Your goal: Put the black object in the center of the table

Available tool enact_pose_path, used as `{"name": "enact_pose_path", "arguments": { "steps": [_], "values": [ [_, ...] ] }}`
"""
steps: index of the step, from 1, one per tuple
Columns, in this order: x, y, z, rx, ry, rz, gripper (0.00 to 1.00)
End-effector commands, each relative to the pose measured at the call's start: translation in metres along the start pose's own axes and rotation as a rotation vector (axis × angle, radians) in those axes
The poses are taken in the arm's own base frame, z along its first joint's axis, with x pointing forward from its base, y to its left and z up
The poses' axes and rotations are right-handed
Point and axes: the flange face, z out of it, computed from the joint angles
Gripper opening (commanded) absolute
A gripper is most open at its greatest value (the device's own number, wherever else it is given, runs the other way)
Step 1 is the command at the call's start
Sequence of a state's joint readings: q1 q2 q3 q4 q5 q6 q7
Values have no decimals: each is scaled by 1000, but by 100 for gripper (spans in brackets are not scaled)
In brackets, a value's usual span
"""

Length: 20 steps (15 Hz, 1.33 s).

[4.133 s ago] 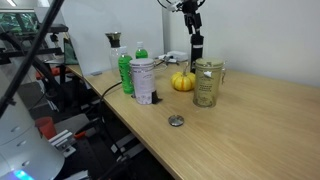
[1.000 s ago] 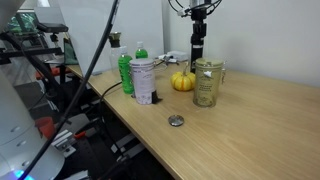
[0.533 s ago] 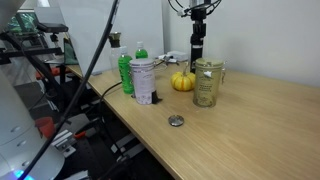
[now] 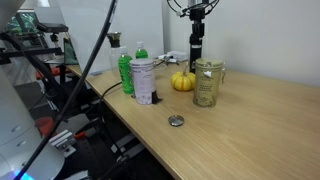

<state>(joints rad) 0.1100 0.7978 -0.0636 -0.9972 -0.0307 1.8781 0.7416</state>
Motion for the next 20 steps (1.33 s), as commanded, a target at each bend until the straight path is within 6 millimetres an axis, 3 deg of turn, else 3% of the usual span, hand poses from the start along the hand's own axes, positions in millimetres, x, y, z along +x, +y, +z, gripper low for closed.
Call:
{"name": "enact_pose_path", "arguments": {
  "steps": [1,6,20],
  "values": [
    [0,-1,-2,-16,-16,21,46],
    [4,1,-12,-6,-16,46,46],
    [17,13,-67,12,30,84,46]
  ]
}}
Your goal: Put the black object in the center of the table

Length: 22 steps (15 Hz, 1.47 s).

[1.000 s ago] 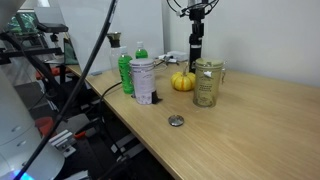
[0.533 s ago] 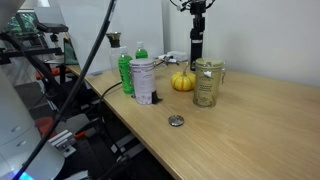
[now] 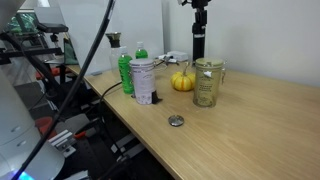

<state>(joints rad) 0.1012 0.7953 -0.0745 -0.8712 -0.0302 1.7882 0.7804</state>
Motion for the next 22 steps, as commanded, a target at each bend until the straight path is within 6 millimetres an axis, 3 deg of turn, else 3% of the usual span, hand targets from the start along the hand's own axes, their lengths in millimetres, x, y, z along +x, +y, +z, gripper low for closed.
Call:
{"name": "enact_pose_path", "arguments": {
  "steps": [1,13,17,22],
  "values": [
    [6,7,-16,-5,0,29,46],
    [0,13,-71,33,31,-7,46],
    [-10,17,-90,32,25,-28,46],
    [-30,20,-98,28,-5,-68,46]
  ]
}}
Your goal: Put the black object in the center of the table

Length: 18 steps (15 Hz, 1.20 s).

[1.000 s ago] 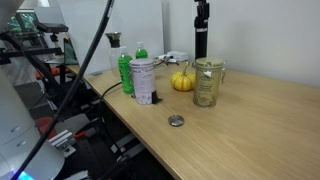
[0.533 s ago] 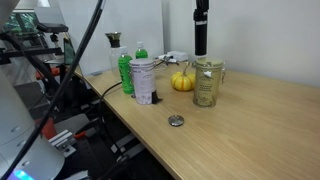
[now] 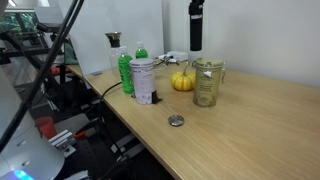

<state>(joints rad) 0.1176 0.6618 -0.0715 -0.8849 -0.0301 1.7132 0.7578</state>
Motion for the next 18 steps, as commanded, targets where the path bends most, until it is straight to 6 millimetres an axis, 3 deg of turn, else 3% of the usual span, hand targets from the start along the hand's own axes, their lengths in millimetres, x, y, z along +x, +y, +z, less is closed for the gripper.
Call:
{"name": "enact_pose_path", "arguments": {
  "steps": [1,10,13,18],
  "values": [
    [-20,12,-9,-18,-36,-46,46],
    [-81,50,-1,-49,-151,-75,46],
    [-104,65,9,-51,-208,-61,46],
    [-133,74,41,-12,-267,-49,46]
  ]
}}
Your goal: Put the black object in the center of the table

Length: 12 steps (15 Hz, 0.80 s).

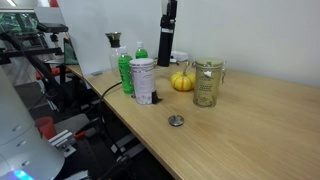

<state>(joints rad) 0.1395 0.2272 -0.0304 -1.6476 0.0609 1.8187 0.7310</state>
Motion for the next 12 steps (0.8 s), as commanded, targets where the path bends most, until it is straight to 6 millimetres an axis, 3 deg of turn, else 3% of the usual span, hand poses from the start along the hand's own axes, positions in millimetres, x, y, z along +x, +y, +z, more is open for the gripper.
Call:
{"name": "enact_pose_path", "arguments": {
  "steps": [1,8,12],
  "values": [
    [-17,10,16,42,-21,-6,46],
    [-40,6,53,16,-52,-40,46],
    [-40,3,69,43,-11,-33,46]
  ]
}}
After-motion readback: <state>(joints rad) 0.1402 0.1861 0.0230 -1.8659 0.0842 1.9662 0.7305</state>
